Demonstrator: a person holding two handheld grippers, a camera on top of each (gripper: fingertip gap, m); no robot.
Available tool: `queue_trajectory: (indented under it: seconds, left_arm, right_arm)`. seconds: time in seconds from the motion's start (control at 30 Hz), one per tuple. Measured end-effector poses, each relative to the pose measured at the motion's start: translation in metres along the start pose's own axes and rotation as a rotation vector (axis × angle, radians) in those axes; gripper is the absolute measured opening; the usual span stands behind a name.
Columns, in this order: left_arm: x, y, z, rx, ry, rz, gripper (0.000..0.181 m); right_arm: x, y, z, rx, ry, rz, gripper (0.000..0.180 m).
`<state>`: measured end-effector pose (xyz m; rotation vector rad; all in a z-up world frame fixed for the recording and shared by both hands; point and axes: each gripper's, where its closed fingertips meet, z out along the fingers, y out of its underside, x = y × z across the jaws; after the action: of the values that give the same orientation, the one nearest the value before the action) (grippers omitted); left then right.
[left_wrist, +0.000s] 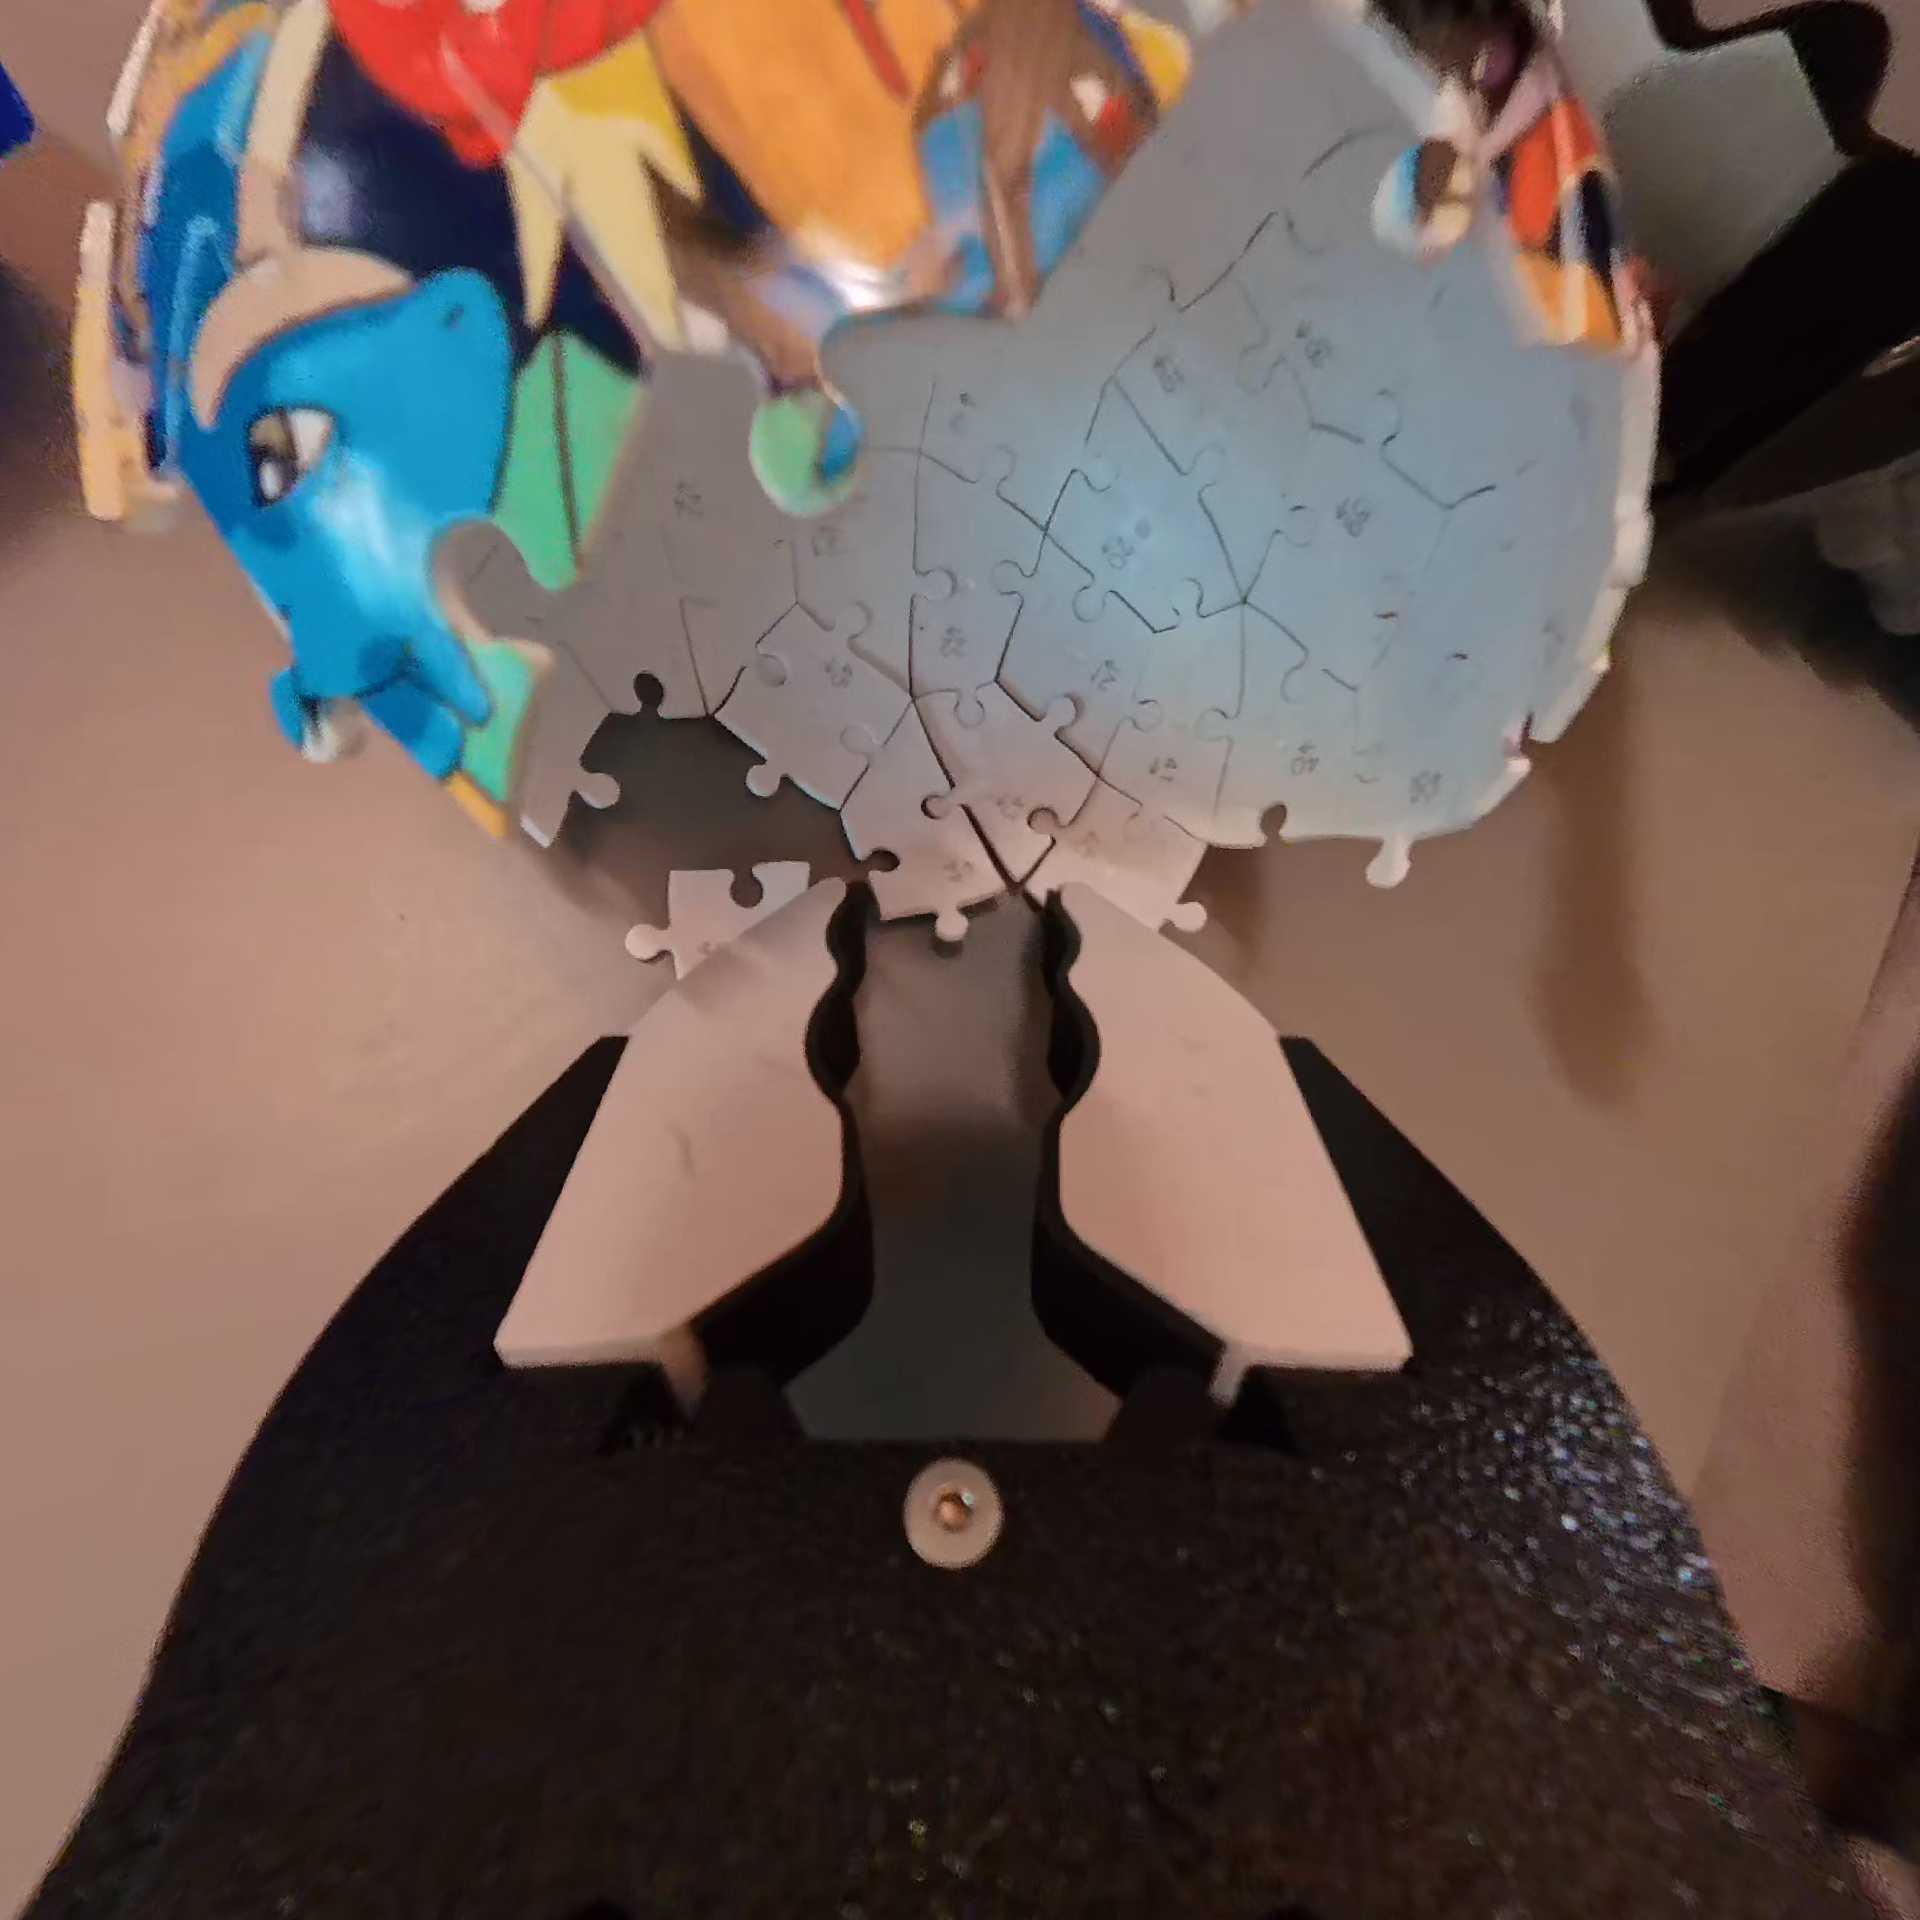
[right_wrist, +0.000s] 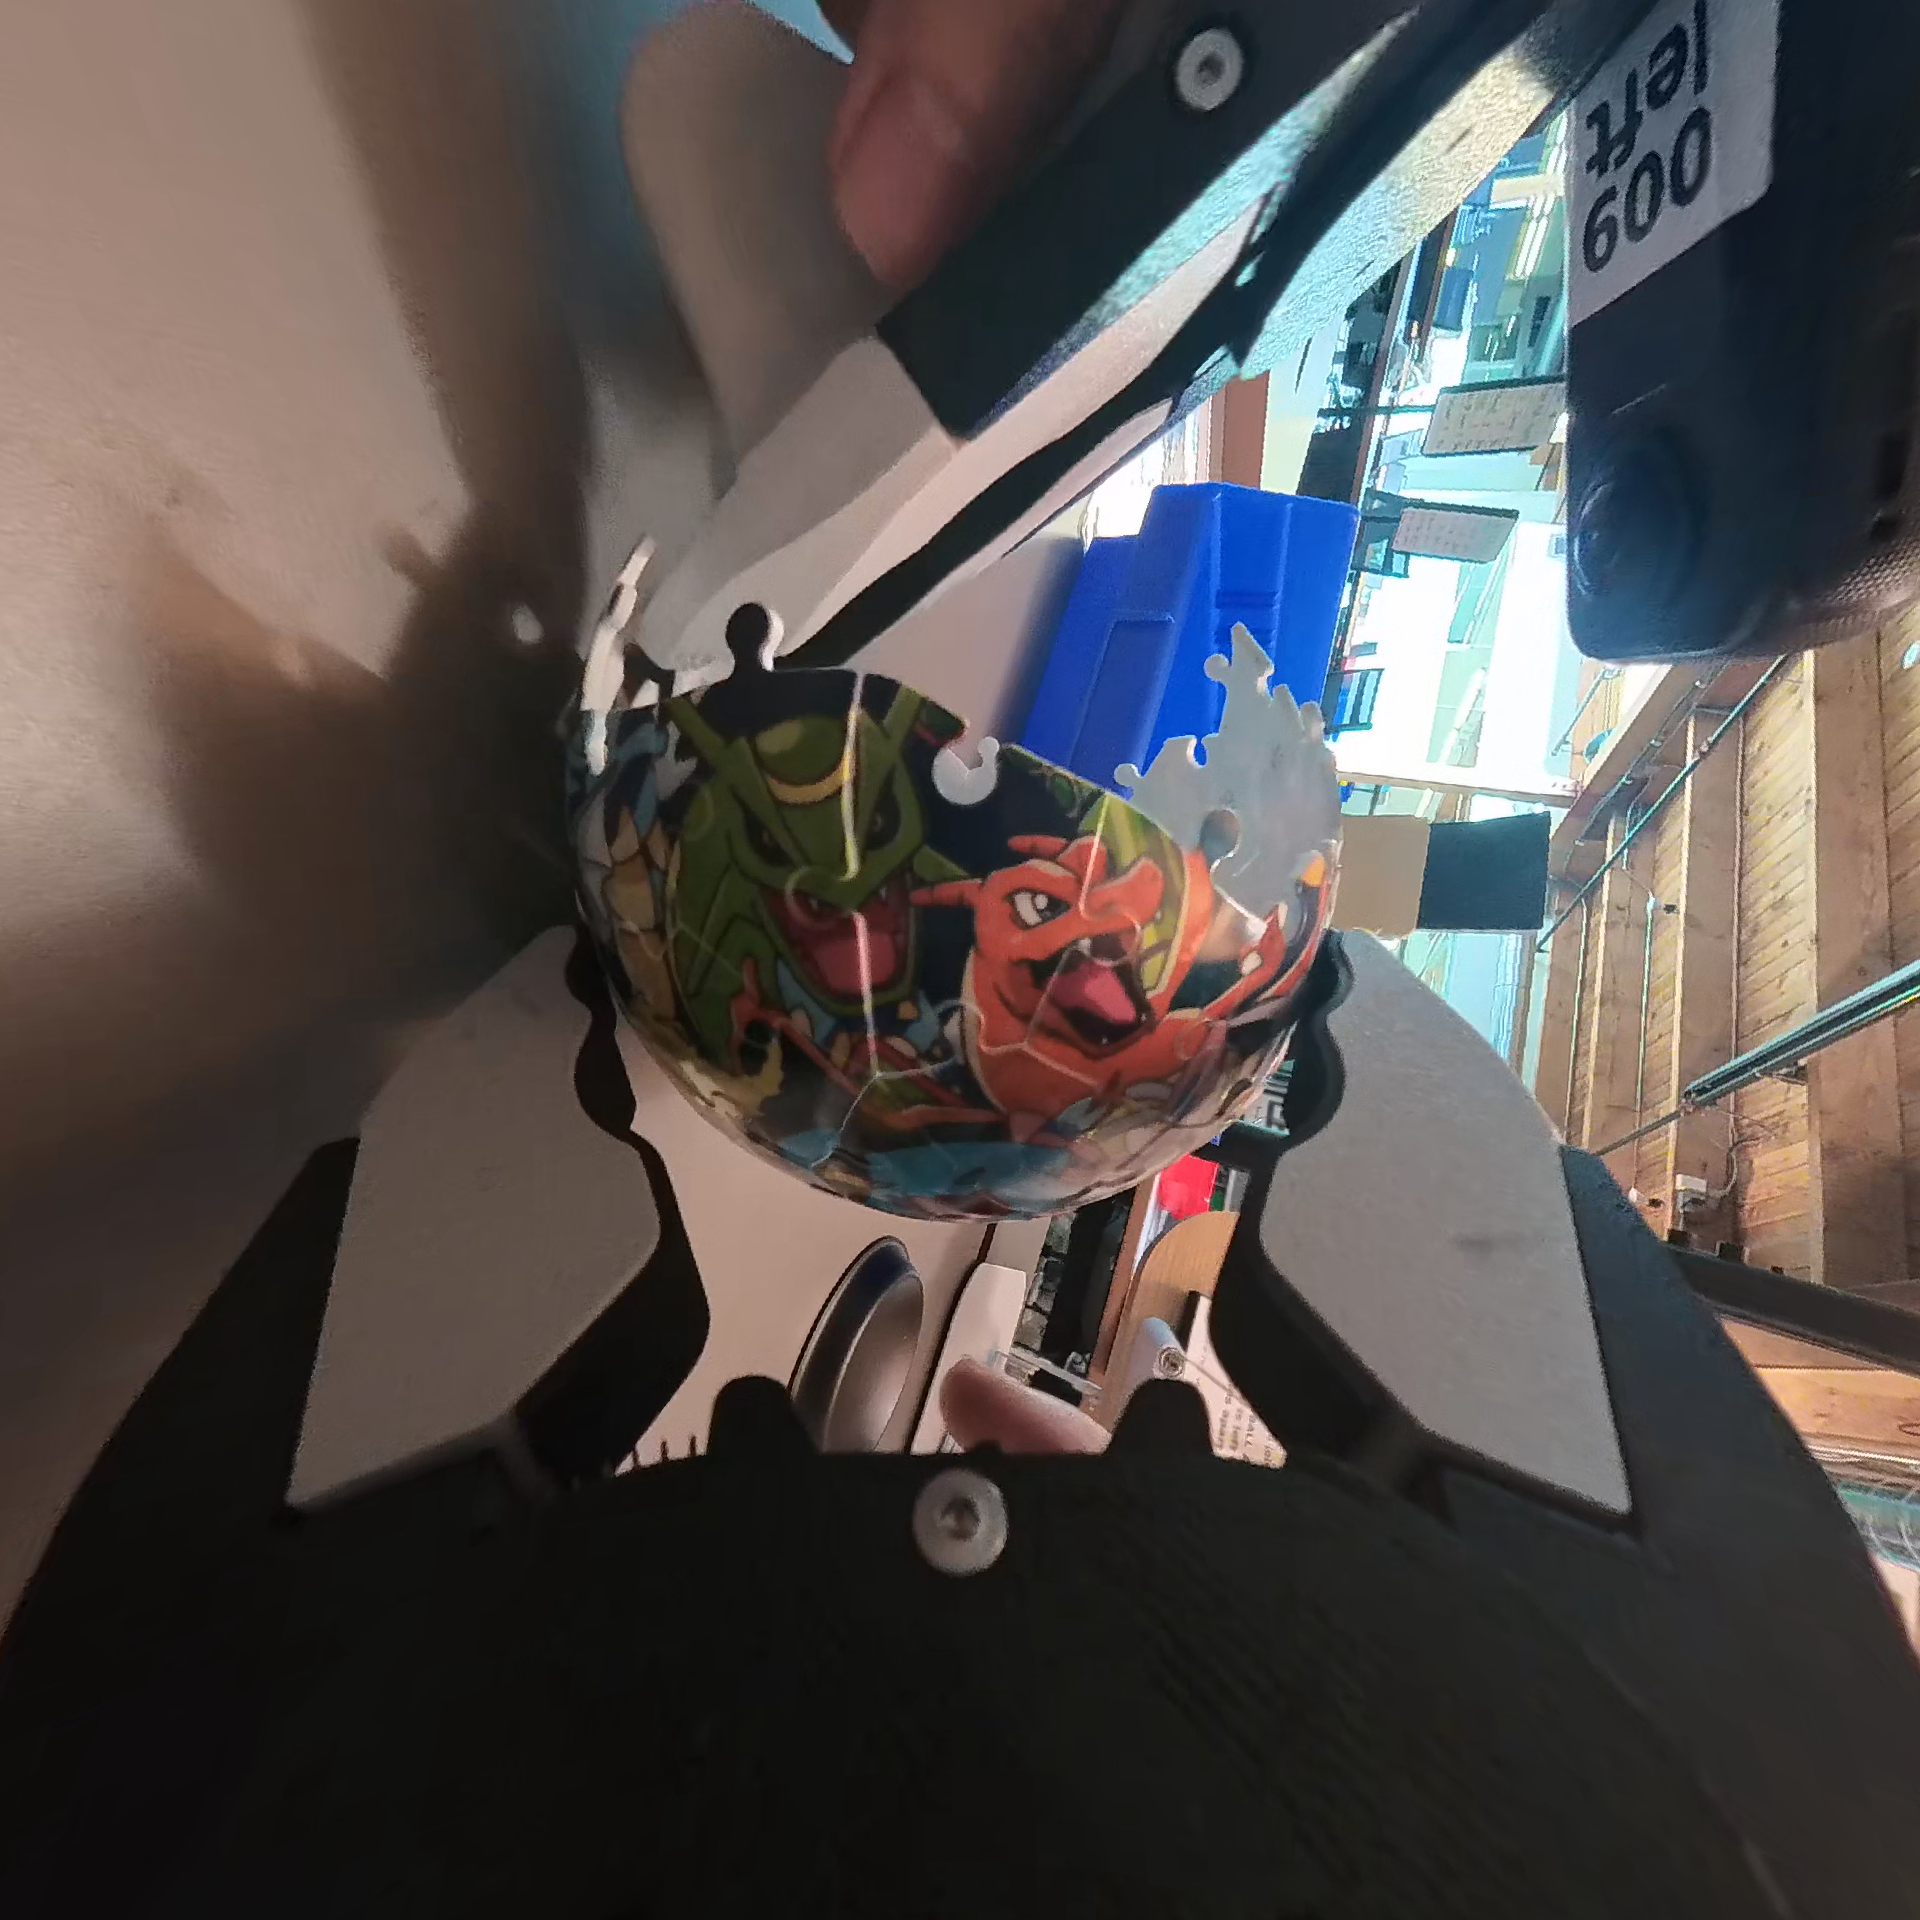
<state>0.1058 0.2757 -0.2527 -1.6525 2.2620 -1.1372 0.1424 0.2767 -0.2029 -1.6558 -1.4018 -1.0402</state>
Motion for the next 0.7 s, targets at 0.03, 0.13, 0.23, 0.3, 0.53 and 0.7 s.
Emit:
queue_trajectory:
  seconds: [0.03, 0.13, 0.23, 0.3, 0.53, 0.7]
  left_arm:
    - [0.001, 0.0, -0.001, 0.002, 0.008, -0.01, 0.036]
    - [0.003, -0.001, -0.007, 0.027, 0.036, -0.017, 0.044]
    - [-0.001, -0.003, -0.018, 0.066, 0.032, -0.021, 0.043]
    - [-0.017, -0.005, -0.028, 0.103, -0.05, -0.023, 0.039]
    - [-0.07, -0.022, -0.035, 0.203, -0.426, 0.003, 0.09]
    - [-0.064, -0.018, -0.016, 0.125, -0.416, 0.032, 0.089]
  right_arm:
    - [0.0, 0.0, 0.0, 0.001, 0.0, -0.002, 0.124]
    - [0.0, -0.001, 0.0, 0.001, 0.001, -0.008, 0.124]
    - [0.0, -0.001, 0.0, 0.001, 0.002, -0.01, 0.124]
    - [0.0, -0.001, 0.0, 0.003, 0.002, -0.01, 0.124]
    - [0.0, -0.003, 0.0, 0.011, 0.004, -0.02, 0.124]
    - [0.0, -0.003, 0.0, 0.017, 0.005, -0.017, 0.124]
